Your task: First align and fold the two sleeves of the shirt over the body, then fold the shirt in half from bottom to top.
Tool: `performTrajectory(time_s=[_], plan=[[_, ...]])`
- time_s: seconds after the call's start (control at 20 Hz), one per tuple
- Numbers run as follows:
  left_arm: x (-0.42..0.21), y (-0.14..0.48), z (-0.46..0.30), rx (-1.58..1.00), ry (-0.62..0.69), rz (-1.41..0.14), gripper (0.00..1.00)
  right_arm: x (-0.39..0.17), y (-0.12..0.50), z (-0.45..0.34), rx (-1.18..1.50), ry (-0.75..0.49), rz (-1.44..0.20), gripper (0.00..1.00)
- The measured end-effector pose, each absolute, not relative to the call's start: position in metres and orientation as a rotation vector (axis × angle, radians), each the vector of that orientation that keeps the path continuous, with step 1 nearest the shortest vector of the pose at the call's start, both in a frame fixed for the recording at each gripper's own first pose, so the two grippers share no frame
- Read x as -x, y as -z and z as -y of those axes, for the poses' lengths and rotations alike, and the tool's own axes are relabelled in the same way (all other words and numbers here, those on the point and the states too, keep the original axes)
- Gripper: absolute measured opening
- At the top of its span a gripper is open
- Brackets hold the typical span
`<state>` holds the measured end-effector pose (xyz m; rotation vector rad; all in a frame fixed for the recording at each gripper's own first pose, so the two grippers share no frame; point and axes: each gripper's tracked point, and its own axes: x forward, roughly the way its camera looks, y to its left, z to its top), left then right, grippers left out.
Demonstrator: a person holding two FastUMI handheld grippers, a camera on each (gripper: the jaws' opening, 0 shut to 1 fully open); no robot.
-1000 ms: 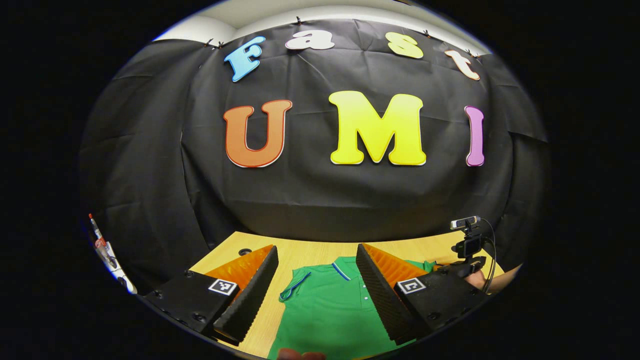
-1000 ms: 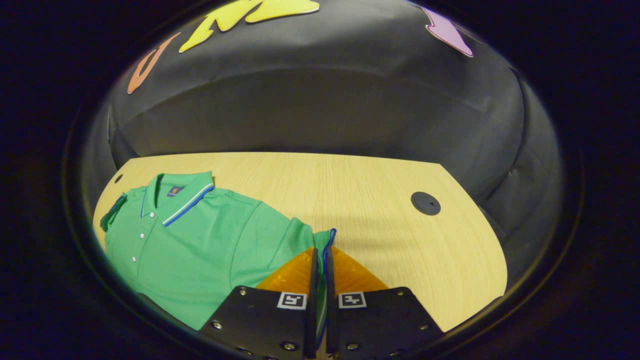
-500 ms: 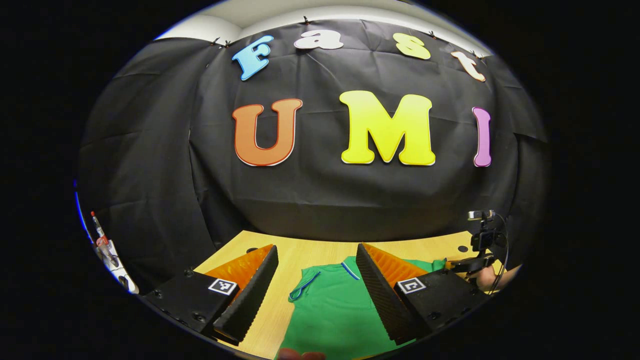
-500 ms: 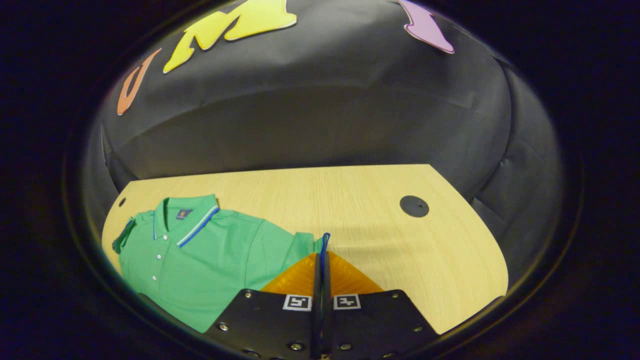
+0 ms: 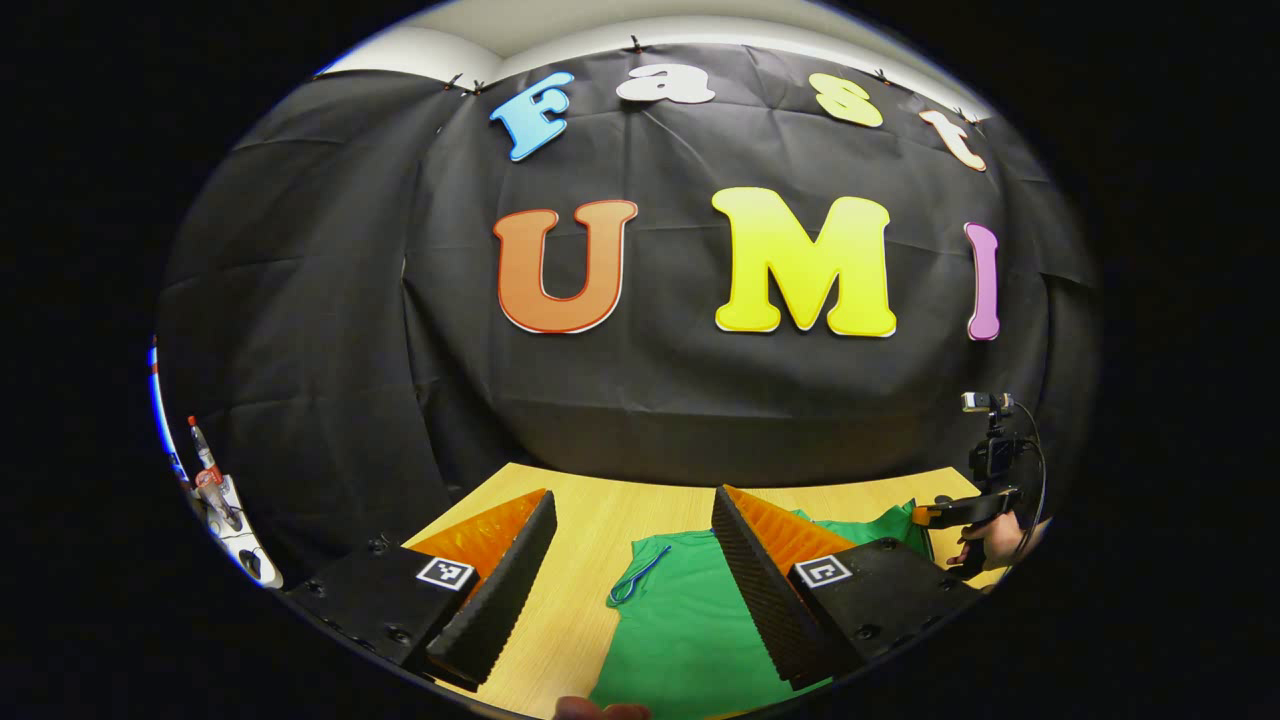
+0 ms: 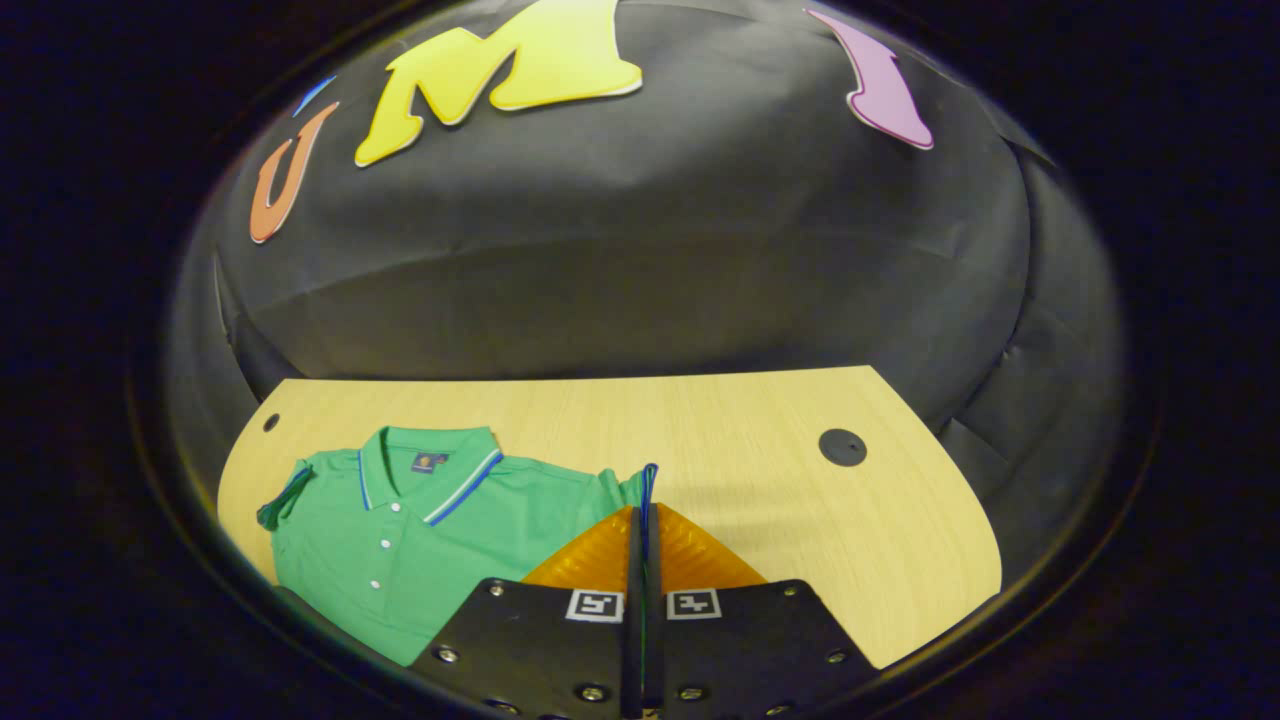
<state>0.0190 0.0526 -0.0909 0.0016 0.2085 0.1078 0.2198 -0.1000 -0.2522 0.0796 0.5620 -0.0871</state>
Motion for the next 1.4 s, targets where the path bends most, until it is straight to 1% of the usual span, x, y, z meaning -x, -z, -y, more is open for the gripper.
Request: performTrajectory(time_s=[0.2,0.25,0.3,0.35,0.4,0.7,0.9,1.1,1.15,1.25,1.3,1.35,1.4], plan=[[-0.012,0.092,-0.07,0.01,-0.13,-0.2,1.0,-0.218,0.236,0.061,-0.06,0.045,-0.545,0.01],[-0.01,0.092,-0.075,0.012,-0.135,-0.199,1.0,-0.218,0.234,0.05,-0.054,0.032,-0.542,0.05],[-0.009,0.092,-0.081,0.013,-0.138,-0.198,1.0,-0.218,0.234,0.038,-0.048,0.019,-0.542,0.01],[-0.007,0.092,-0.085,0.013,-0.141,-0.198,1.0,-0.218,0.235,0.026,-0.043,0.007,-0.546,0.05],[-0.005,0.092,-0.09,0.012,-0.145,-0.197,1.0,-0.217,0.237,0.014,-0.038,-0.004,-0.551,0.01],[0.007,0.098,-0.121,-0.001,-0.169,-0.214,1.0,-0.218,0.259,-0.038,-0.008,-0.046,-0.598,0.01],[0.01,0.104,-0.132,0.001,-0.175,-0.235,1.0,-0.218,0.28,-0.055,0.005,-0.054,-0.642,0.01],[0.011,0.113,-0.136,0.012,-0.171,-0.251,1.0,-0.214,0.285,-0.068,-0.014,-0.07,-0.658,0.02],[0.011,0.114,-0.135,0.017,-0.168,-0.255,1.0,-0.212,0.281,-0.071,-0.022,-0.074,-0.657,0.04],[0.009,0.119,-0.13,0.027,-0.156,-0.261,1.0,-0.207,0.275,-0.079,-0.032,-0.096,-0.644,0.06],[0.006,0.119,-0.129,0.033,-0.147,-0.265,1.0,-0.205,0.271,-0.081,-0.025,-0.105,-0.637,0.1],[0.004,0.12,-0.128,0.038,-0.136,-0.265,1.0,-0.202,0.266,-0.084,-0.024,-0.117,-0.627,0.1],[0.003,0.121,-0.124,0.043,-0.118,-0.265,1.0,-0.198,0.262,-0.085,-0.016,-0.124,-0.622,0.24]])
